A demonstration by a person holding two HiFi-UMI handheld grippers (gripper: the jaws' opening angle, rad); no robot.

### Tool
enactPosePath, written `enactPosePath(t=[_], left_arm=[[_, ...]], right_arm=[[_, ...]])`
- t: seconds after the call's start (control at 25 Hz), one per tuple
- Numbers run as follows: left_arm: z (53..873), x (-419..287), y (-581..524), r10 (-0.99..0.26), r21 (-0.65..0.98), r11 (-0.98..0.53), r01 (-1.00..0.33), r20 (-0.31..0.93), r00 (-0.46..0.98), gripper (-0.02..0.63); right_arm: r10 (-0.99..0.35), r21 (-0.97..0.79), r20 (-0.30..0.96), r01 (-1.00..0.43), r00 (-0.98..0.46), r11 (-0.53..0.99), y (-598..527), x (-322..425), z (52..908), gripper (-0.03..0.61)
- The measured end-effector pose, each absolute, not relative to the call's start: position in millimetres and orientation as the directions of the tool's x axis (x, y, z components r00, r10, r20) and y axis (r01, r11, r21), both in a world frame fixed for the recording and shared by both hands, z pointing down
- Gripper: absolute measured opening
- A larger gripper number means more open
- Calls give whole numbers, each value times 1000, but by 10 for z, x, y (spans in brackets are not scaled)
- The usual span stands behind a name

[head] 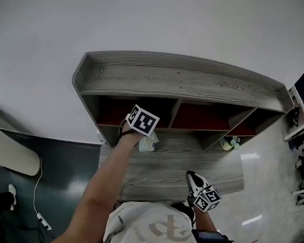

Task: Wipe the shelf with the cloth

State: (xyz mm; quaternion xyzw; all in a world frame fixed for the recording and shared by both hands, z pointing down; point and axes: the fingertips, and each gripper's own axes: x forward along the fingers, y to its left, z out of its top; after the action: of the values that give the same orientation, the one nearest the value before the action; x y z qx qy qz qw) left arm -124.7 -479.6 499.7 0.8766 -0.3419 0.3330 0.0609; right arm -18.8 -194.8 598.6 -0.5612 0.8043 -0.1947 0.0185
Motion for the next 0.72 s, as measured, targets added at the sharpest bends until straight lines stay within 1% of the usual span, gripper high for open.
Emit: enactPosePath(t=[0.16, 0.44, 0.72], left_arm=[[4995, -1050, -4744, -520, -113, -798, -592, 625, 582, 61], [4999, -823, -4568, -496, -122, -827, -549, 619, 609, 61], [4985, -820, -4328, -495, -133, -836, -532, 603, 626, 61]], right_arm=[[-918, -342, 191, -900, -348, 270, -1860, -106, 6024, 5], [-925, -356, 192, -901, -329, 247, -1722, 53, 6079, 5], [-926, -368, 190, -898, -327, 242, -1676, 107, 6129, 5]])
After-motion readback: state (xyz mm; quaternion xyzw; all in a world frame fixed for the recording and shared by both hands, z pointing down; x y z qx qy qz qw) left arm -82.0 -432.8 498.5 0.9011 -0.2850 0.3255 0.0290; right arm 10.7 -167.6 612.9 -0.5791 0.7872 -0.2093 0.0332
